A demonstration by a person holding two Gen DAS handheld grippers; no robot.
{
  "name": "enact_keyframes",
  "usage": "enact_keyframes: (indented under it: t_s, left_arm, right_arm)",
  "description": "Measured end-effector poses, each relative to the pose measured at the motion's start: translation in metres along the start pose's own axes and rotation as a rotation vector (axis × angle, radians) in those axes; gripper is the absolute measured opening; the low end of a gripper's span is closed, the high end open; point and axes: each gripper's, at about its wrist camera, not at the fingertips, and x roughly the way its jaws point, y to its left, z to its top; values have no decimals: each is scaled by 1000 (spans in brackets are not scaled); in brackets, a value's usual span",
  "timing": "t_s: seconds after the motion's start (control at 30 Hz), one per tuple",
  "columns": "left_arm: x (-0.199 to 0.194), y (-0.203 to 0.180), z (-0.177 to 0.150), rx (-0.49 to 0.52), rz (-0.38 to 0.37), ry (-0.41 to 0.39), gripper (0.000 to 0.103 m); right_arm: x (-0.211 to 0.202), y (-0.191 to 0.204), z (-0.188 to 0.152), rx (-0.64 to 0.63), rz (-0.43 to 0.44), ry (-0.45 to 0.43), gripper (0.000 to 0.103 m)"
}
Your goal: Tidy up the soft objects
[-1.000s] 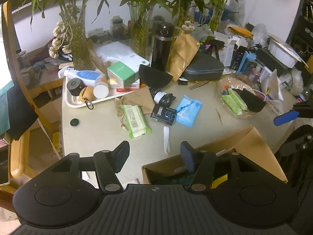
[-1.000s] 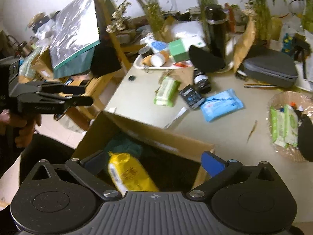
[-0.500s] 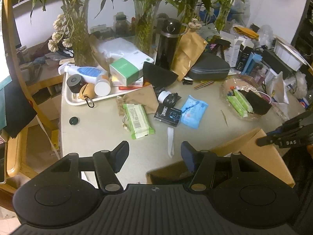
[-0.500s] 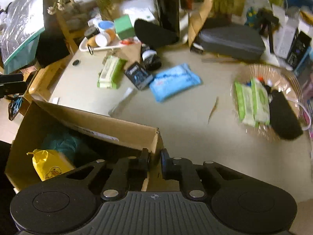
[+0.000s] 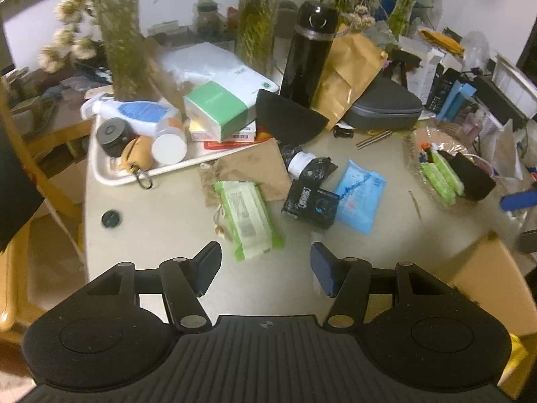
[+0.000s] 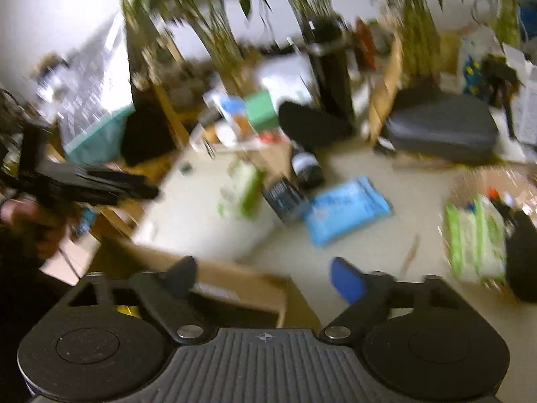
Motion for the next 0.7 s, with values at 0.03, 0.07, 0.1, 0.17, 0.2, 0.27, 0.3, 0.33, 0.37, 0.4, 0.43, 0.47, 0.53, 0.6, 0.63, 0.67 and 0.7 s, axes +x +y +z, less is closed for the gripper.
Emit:
enact_keyframes:
  t_s: [0.03,0.07,0.1,0.17,0.2,0.27,0.3,0.33,0.37,0.4,0.43,0.47,0.53,0.6,0.63,0.67,0.7]
  left_arm:
    - [8,2,2,7,0,4,58]
    - [16,5,5,10,-3,10,58]
    - [23,7,8,12,-9,17,58]
    - [41,13,13,16,-25,37,58]
    - [50,16,15,20,-29,48,58]
    - [68,20,19,26,-38,73,58]
    - [76,23,20,28,-47,86,58]
    - [86,25,21,25,-56,101,58]
    - [95,27,22,19,-66,115,58]
    - [104,28,23,14,-75,131,58]
    - [111,30,23,11,-79,143,58]
    - [118,30,23,9,-82,152,58]
    - [131,30,24,7,-90,171,58]
    - [141,31,25,4,-89,186,58]
    - [145,31,26,3,-90,191,58]
    - [150,31,27,2,-89,196,58]
    - [154,30,28,3,-84,200,58]
  right_arm:
    - [0,-3,2,4,22,-19,95]
    - [1,-6,3,8,37,-30,96]
    - [3,-9,4,15,50,-39,96]
    - [6,-13,4,30,62,-46,96]
    - [6,-14,4,36,60,-50,96]
    - [4,-17,6,44,57,-78,96]
    - [3,-20,8,53,57,-88,96]
    - [3,-24,9,69,58,-96,96]
    - [3,-26,9,86,61,-102,96]
    - [3,-30,10,106,64,-105,96]
    - [4,-33,10,126,69,-106,96]
    - [4,-36,10,144,76,-108,96]
    - [3,-39,10,165,80,-116,96]
    - [3,-40,10,172,83,-115,96]
    - [3,-41,10,175,86,-113,96]
    - [4,-41,10,176,90,-111,96]
    - [4,-40,10,175,94,-109,96]
